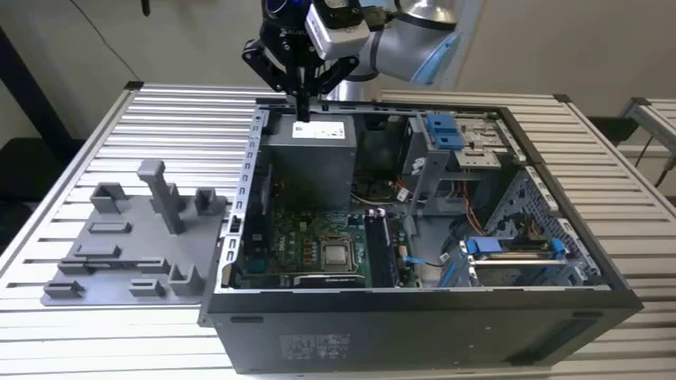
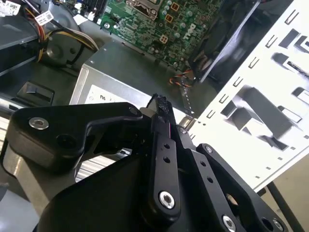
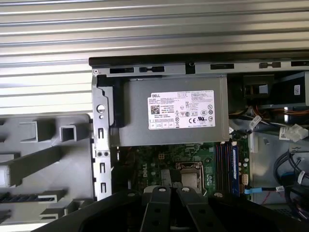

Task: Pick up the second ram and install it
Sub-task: 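Reach for the second ram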

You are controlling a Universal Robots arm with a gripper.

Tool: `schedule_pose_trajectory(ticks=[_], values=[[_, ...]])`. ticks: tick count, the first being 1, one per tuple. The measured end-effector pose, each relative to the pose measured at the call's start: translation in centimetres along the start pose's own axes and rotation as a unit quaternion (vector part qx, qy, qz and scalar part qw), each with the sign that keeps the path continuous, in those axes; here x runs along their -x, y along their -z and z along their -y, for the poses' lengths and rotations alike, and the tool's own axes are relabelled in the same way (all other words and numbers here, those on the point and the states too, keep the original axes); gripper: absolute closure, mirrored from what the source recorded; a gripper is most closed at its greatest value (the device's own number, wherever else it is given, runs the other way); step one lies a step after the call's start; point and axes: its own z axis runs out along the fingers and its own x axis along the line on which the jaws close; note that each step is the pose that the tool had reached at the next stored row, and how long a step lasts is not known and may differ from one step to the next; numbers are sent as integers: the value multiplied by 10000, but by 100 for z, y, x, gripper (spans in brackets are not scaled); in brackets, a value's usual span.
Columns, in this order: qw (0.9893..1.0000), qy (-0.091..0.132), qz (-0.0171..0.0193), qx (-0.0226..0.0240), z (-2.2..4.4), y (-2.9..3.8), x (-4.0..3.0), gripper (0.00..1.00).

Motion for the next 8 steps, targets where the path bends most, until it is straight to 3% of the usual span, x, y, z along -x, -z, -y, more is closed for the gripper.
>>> schedule_pose_trajectory(ticks=[8], values=[[10000, 0, 0, 0, 8, 1, -111, 89]])
